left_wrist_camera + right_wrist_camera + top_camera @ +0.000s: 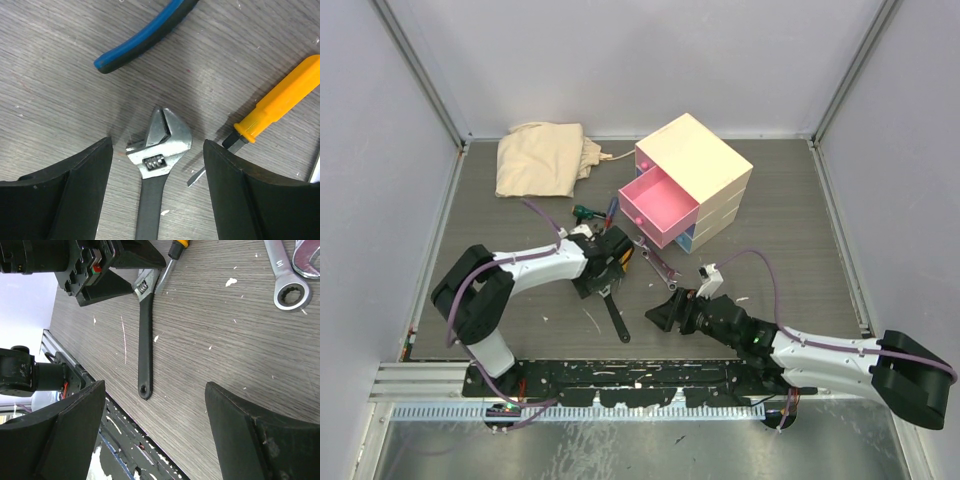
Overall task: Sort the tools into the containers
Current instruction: Pick up the wrench from the center of the board.
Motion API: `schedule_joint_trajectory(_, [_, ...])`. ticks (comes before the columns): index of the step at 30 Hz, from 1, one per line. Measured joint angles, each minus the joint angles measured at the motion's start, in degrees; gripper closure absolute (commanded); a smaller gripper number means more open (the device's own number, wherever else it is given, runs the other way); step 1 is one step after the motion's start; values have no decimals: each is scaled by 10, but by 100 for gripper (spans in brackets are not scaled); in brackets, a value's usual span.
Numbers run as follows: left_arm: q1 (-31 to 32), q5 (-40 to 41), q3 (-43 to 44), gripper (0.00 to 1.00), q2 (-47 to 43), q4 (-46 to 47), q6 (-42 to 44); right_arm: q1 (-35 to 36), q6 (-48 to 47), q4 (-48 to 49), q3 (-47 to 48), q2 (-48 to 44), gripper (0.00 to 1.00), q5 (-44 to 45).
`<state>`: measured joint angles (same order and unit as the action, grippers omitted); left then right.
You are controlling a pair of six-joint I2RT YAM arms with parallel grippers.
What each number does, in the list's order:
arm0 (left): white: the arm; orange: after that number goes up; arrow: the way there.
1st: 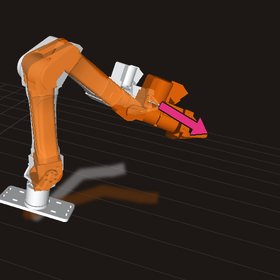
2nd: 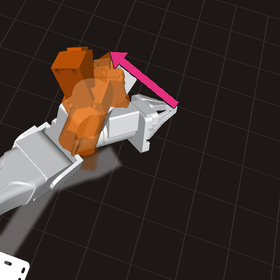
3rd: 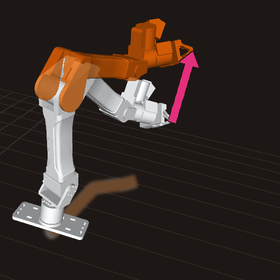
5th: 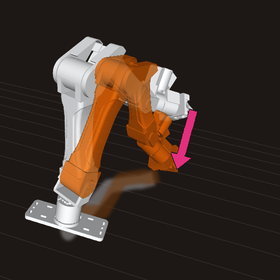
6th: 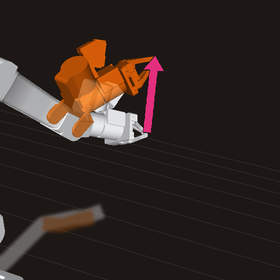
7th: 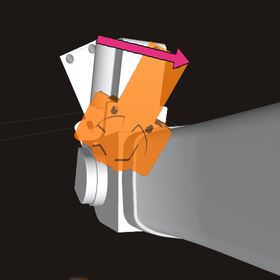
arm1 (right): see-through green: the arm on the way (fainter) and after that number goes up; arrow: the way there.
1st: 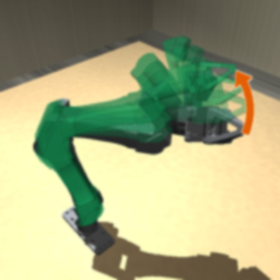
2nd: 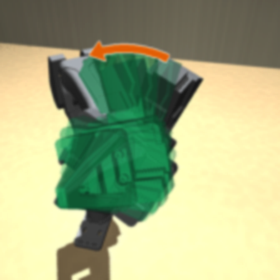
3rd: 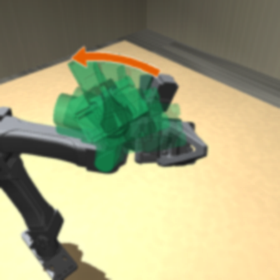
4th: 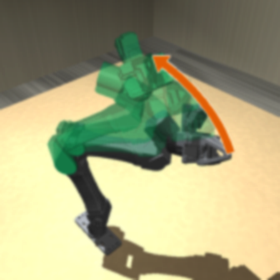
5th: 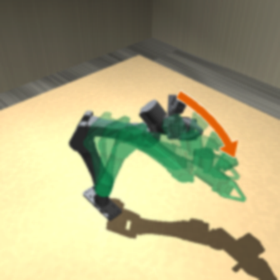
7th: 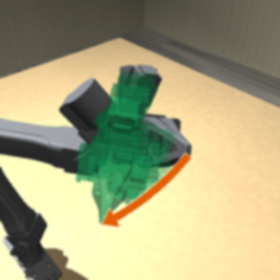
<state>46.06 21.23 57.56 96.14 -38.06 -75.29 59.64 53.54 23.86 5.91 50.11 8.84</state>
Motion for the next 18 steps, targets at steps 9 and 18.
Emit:
schedule_joint_trajectory(9, [0, 6, 27, 62, 27, -29, -6, 0, -1, -14, 0, -4, 15, 2])
schedule_joint_trajectory(18, [0, 8, -1, 92, 4, 3, 2, 0, -2, -17, 0, -3, 14, 3])
